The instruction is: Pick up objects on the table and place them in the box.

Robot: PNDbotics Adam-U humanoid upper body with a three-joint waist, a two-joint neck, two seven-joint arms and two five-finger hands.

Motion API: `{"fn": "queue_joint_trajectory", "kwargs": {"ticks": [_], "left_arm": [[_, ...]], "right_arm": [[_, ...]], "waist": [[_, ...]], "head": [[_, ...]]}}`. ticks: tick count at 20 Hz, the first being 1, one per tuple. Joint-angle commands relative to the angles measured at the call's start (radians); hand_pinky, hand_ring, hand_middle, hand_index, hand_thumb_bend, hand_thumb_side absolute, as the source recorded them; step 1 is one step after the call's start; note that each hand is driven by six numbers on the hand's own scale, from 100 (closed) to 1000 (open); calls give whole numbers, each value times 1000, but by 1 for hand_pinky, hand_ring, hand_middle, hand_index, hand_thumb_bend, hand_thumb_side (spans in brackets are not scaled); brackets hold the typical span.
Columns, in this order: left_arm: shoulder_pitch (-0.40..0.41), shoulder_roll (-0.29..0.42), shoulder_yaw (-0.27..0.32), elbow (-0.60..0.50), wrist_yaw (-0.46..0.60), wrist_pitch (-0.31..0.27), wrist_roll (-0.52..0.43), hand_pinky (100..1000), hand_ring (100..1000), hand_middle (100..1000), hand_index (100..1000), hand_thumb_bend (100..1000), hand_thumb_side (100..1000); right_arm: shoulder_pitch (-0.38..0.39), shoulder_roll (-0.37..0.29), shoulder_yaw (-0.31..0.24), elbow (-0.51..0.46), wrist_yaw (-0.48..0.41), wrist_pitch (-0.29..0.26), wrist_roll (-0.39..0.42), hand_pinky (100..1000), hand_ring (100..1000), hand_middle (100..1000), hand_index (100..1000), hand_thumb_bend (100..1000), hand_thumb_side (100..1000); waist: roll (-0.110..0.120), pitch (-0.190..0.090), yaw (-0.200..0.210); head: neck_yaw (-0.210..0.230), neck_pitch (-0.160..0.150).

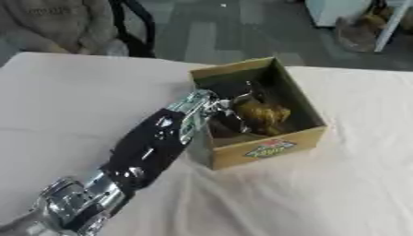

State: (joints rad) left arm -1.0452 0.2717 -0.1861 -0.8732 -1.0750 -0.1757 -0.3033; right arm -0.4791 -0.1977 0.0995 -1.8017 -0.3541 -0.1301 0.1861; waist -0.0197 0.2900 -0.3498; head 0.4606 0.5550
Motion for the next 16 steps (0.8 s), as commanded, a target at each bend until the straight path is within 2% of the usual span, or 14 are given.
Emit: {"fn": "queue_joint_trajectory", "kwargs": {"ticks": [1, 4, 6, 7, 9, 10, 11, 12, 14, 16], "left_arm": [[-16, 10, -1, -59, 19, -4, 8, 823, 818, 814, 854, 961, 600], [-15, 18, -10, -123, 60, -1, 41, 842, 830, 827, 863, 1000, 638], [-14, 26, -16, -181, 109, 8, 67, 835, 815, 809, 854, 936, 615], [-11, 31, -18, -219, 146, 15, 87, 824, 787, 778, 839, 853, 567], [5, 43, -19, -315, 265, 42, 140, 796, 726, 711, 802, 583, 452], [19, 49, -18, -374, 342, 58, 172, 774, 687, 669, 779, 468, 376], [37, 56, -17, -435, 424, 77, 201, 742, 639, 623, 751, 279, 335], [61, 62, -14, -505, 520, 94, 236, 716, 617, 603, 740, 198, 303], [119, 74, -7, -656, 702, 109, 293, 678, 590, 576, 720, 131, 267], [193, 88, 5, -817, 866, 101, 324, 667, 578, 563, 711, 144, 253]], "right_arm": [[-5, -15, -8, -20, -1, -1, -2, 438, 460, 447, 524, 100, 100], [2, -14, -9, -18, 0, -1, -3, 439, 460, 447, 524, 100, 100], [9, -15, -11, -16, 1, -1, -4, 439, 460, 447, 524, 100, 100], [13, -16, -12, -15, 2, -1, -5, 439, 460, 447, 524, 100, 100], [23, -17, -14, -12, 4, -1, -7, 439, 460, 448, 524, 100, 100], [27, -17, -16, -11, 5, -1, -8, 440, 461, 448, 525, 100, 100], [32, -18, -18, -11, 6, -2, -9, 440, 461, 449, 525, 100, 100], [37, -19, -20, -10, 7, -2, -11, 441, 462, 449, 525, 100, 101], [51, -23, -26, -7, 10, -3, -16, 442, 462, 450, 525, 100, 104], [63, -26, -29, -4, 13, -3, -19, 442, 463, 450, 526, 100, 106]], "waist": [[-3, -27, 3], [-5, -35, 15], [-6, -41, 26], [-7, -45, 33], [-9, -53, 51], [-10, -58, 61], [-10, -62, 71], [-9, -67, 85], [-5, -79, 113], [-1, -89, 139]], "head": [[5, 12], [8, 19], [4, 26], [1, 30], [-4, 40], [-6, 46], [-10, 52], [-17, 59], [-36, 75], [-56, 89]]}}
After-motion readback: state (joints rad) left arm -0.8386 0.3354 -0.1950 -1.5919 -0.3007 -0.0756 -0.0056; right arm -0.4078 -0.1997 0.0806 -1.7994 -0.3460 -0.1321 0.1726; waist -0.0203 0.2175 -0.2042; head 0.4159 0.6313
